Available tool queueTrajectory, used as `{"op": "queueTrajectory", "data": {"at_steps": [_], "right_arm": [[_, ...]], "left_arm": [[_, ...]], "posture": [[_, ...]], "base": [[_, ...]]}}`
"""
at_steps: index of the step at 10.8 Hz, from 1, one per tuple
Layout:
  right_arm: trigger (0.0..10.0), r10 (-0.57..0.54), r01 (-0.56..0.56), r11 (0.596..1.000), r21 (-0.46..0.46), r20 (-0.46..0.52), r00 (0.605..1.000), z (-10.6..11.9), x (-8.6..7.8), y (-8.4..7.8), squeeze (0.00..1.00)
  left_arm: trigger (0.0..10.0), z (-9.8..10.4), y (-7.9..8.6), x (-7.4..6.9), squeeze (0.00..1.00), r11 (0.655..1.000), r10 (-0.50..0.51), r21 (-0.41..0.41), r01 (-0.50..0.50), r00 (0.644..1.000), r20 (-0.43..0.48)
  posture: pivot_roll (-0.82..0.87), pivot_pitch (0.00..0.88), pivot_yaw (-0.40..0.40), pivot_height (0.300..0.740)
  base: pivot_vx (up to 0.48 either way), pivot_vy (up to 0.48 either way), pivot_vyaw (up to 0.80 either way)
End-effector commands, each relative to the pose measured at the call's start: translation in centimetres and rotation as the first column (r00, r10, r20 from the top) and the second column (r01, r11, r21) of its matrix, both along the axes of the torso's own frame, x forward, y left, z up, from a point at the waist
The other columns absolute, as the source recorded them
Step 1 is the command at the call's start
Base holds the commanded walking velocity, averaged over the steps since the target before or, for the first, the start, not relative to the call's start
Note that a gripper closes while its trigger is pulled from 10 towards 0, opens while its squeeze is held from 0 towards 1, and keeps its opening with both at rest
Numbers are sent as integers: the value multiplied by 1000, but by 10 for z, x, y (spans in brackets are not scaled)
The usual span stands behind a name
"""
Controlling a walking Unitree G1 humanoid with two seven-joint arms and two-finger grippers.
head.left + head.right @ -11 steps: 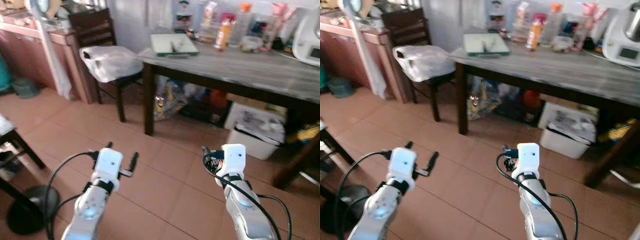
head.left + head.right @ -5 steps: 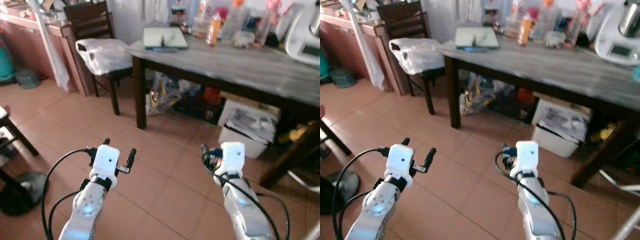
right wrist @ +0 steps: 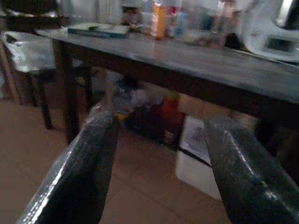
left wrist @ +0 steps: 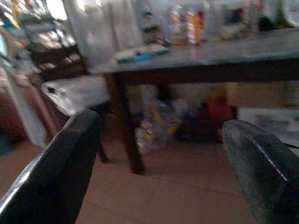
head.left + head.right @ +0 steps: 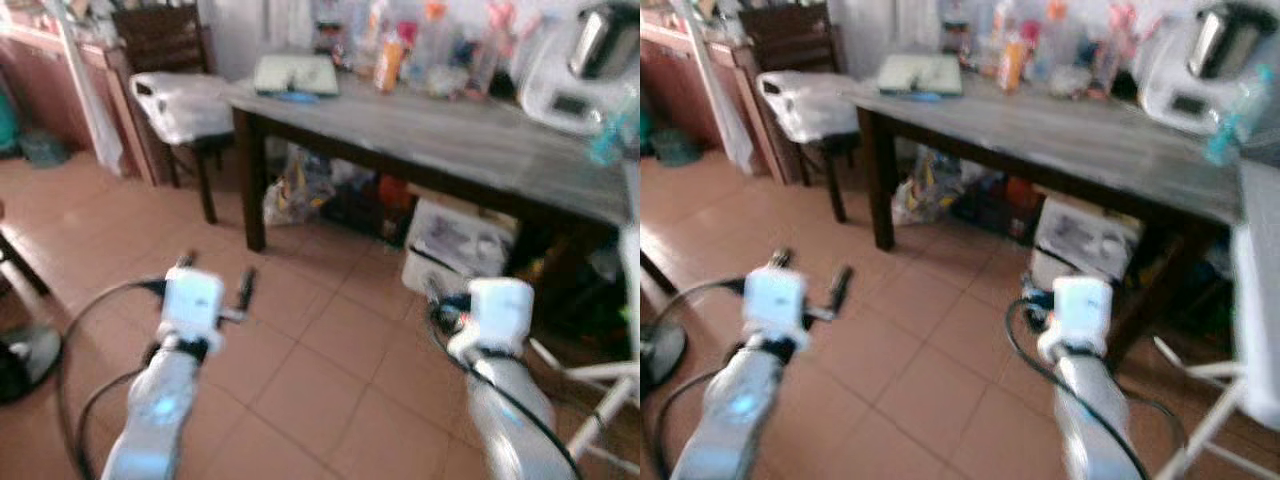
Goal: Setting the table
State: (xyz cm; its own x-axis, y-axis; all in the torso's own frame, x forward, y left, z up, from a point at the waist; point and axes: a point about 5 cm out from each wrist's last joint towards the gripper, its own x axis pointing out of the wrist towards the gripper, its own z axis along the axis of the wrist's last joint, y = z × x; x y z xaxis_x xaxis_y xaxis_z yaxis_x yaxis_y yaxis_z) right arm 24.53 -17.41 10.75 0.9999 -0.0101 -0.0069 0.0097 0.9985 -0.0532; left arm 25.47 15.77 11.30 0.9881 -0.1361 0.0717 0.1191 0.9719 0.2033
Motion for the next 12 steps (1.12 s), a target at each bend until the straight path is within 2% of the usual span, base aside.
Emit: {"op": "queueTrajectory", "data": {"at_steps": [1, 2, 5, 8, 12], "right_arm": [[10000, -24, 24, 999, -25, -9, 1000, 3, -11, -7, 0], [10000, -29, 29, 999, -30, -20, 999, 2, -15, -11, 0], [10000, -13, 9, 998, -62, -62, 998, 2, -25, -16, 0], [10000, -5, 1, 998, -64, -64, 998, 4, -26, -15, 0], [10000, 12, -16, 998, -57, -74, 997, 3, -22, -11, 0]], "left_arm": [[10000, -5, 3, -8, 0, 1000, -2, 20, 3, 1000, -26], [10000, -12, 8, -13, 0, 1000, 6, 27, -4, 999, -52], [10000, -16, 5, -14, 0, 1000, 0, 26, 2, 997, -74], [10000, -18, 9, -23, 0, 999, 6, 38, -2, 996, -87], [10000, -19, 11, -26, 0, 999, 26, 37, -23, 996, -91]], "posture": [[98, 0, -13, 740], [93, 0, -11, 740], [87, 0, -16, 740], [92, 0, -14, 740], [100, 0, -17, 740]], "base": [[0, -337, 0], [0, -337, 0], [0, -304, 0], [0, -256, 0], [0, 0, 0]]}}
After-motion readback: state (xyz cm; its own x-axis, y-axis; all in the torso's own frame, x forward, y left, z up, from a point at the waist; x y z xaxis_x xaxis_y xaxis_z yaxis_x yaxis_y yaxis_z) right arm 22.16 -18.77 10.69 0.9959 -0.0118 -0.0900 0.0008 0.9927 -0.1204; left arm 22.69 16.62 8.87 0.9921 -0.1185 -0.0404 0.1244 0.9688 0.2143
